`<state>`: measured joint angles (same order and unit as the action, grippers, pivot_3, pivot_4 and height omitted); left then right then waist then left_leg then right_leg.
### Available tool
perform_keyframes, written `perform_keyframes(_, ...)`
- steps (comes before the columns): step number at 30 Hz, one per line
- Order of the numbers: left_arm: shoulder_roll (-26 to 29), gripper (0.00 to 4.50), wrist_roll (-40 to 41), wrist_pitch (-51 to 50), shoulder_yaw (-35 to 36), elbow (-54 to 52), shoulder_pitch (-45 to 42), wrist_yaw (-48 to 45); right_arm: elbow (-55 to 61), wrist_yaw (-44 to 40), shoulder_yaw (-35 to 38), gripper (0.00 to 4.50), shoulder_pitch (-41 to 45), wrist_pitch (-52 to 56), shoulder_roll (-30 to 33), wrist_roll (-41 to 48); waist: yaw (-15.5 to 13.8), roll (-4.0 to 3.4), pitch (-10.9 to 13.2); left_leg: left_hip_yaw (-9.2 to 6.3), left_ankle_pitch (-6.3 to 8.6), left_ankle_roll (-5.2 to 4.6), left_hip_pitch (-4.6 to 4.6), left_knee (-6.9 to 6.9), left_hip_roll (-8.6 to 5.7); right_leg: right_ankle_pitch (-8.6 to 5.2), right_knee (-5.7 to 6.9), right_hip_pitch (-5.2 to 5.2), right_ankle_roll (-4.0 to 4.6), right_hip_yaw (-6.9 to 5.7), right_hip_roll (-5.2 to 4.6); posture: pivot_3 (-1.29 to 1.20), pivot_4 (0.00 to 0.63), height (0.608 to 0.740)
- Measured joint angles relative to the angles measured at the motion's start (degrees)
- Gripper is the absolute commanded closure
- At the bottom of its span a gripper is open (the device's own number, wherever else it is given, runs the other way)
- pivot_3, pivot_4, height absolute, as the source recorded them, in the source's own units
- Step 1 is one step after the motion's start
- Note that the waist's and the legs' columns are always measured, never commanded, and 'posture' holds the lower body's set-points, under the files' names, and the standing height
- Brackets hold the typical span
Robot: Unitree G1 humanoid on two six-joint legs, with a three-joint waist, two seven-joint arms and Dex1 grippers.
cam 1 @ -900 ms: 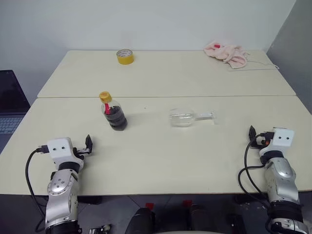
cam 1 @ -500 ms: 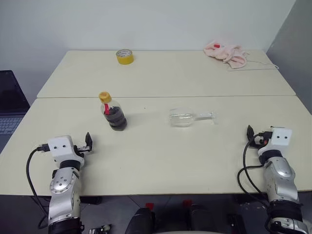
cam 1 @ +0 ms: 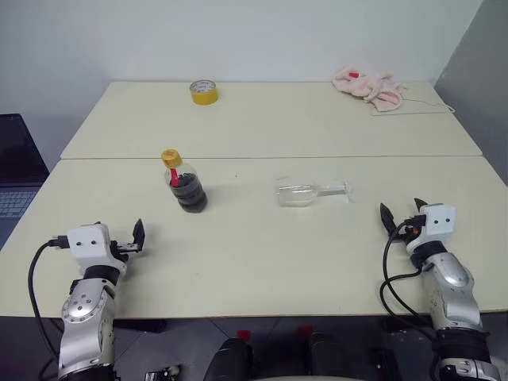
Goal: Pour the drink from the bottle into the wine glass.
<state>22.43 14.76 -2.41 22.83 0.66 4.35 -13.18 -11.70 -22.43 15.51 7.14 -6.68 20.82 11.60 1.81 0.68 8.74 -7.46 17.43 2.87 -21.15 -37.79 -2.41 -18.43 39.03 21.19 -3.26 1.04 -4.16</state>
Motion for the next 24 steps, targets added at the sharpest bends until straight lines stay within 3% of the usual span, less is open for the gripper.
perform_keyframes(6,0.44,0.03,1.14,-2.66,0.00,-3.29,2.49,-1.87,2.45,-2.70,-0.90,0.00,-1.21,0.33,0.89,1.19,-0.01,0.00,0.01,0.00,0.00,0.00,0.00,0.00,0.00,0.00,0.00,-0.01,0.00,0.00,0.00,0.00,0.150,0.740)
perform_keyframes(12,1.98,0.03,4.27,-6.66,-0.27,-10.12,6.13,-7.65,16.19,-11.19,-5.23,0.00,-5.70,6.15,4.40,6.06,-0.10,-0.05,0.06,-0.05,0.01,-0.02,0.00,0.00,0.03,-0.01,-0.03,-0.05,0.00,-0.04,0.00,0.00,0.150,0.740)
perform_keyframes(19,2.23,0.03,3.28,-9.28,-3.59,-11.38,3.63,-7.86,31.58,-15.33,-6.45,0.00,-7.91,19.55,10.34,14.36,-0.31,-0.02,0.09,-0.08,0.02,-0.04,-0.03,-0.02,0.01,-0.01,-0.06,-0.06,0.00,-0.06,0.00,0.00,0.150,0.740)
perform_keyframes(24,2.26,0.03,1.52,-9.54,-6.58,-11.57,-0.35,-8.18,37.67,-14.43,-9.22,0.00,-6.29,27.79,11.09,16.86,-0.28,0.00,0.10,-0.08,0.02,-0.03,-0.02,-0.02,0.00,-0.01,-0.05,-0.05,0.00,-0.06,0.02,0.00,0.150,0.740)
